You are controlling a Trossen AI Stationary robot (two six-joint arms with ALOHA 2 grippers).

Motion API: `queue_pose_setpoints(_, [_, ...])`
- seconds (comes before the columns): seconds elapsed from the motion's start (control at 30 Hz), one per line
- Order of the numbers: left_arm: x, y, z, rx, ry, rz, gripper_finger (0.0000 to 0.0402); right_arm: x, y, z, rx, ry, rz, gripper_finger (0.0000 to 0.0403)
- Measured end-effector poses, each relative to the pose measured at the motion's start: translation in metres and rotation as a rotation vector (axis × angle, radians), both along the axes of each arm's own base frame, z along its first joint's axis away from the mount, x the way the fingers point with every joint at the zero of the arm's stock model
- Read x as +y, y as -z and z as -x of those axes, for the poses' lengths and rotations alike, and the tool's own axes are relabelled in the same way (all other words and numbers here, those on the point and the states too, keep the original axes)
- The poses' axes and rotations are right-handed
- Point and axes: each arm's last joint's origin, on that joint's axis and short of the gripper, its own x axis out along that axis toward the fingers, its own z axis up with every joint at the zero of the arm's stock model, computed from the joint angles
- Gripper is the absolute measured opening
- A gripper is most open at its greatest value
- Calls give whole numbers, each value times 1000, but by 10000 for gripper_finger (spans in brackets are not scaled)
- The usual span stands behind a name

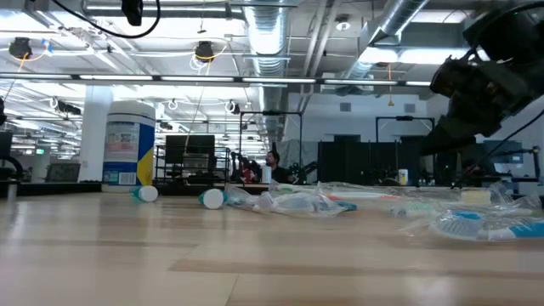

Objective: Pick & Place toothbrushing station
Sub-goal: Put the blue toothbrush into the black wire organizer

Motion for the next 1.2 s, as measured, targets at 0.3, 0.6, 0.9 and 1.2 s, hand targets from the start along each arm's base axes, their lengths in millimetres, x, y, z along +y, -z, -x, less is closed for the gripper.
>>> queue_pose_setpoints(0.3, [0,5,-9,42,0,2,121,-12,-3,-15,285,80,71,118])
queue_pose_setpoints(0.6, [0,5,-9,44,0,2,121,-20,-9,-37,483,-13,179,118])
queue_pose_setpoints(0.9, [0,5,-9,44,1,2,121,-26,-9,-59,624,-70,213,121])
queue_pose_setpoints(1.2, [0,5,-9,44,1,2,121,-31,1,-71,727,-92,210,174])
